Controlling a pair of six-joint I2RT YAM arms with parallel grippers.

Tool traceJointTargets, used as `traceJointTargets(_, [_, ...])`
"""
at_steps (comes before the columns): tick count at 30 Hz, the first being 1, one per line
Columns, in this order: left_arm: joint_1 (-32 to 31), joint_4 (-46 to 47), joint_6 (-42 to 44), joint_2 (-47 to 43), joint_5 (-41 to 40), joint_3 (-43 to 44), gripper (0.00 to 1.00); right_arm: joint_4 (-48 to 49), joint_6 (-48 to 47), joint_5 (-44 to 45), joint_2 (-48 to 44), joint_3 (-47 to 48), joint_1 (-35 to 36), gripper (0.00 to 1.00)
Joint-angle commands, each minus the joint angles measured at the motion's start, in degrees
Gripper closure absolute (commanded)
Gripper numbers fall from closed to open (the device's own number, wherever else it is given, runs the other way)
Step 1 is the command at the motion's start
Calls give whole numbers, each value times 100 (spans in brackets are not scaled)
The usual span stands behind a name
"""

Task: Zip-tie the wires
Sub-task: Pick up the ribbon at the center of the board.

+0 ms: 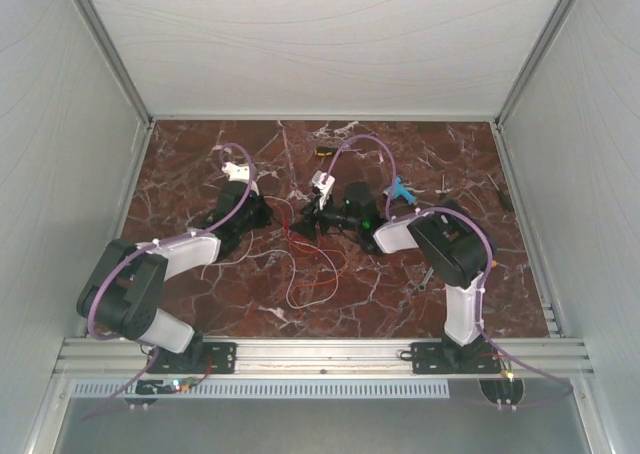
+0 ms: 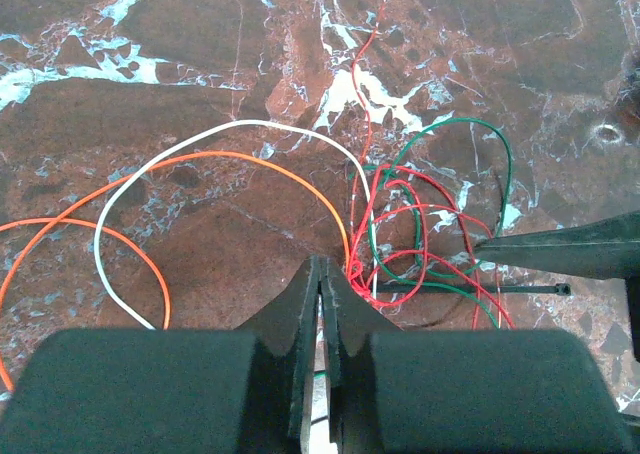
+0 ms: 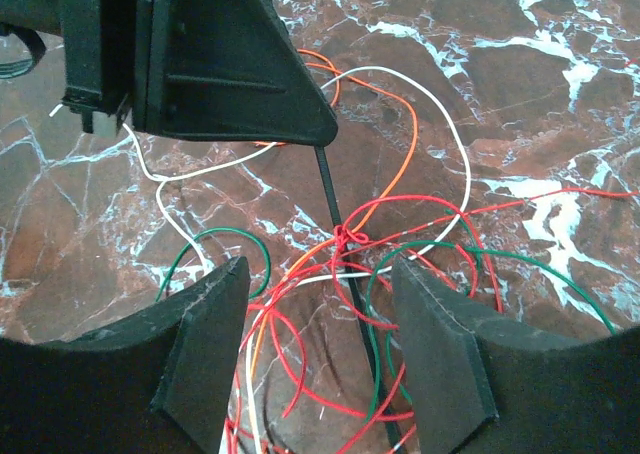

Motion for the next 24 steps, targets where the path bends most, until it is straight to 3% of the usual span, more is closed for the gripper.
traceJointTargets(1, [-62,156,-134,19,79,222,100,563,-480,-29,338,270,150,44])
traceJointTargets(7, [-110,107,-194,-4,90,255,100,1156,-633,28,645,411,314,44])
traceJointTargets(14, [-142,0,-238,-100,111,265,100,1034,-776,461,797,669,504,46])
traceJointTargets(18, [-155,-42,-230,-132,181,284,100,588,-442,1216,683,698,660,48])
traceJointTargets(20, [-164,-61,-223,-128,223,283,100,439,-142,1693,529,467,757,49])
traceJointTargets(24, [-194,26,-171,-85,399,244,100,1279,-290,2139,450,-320,973,46])
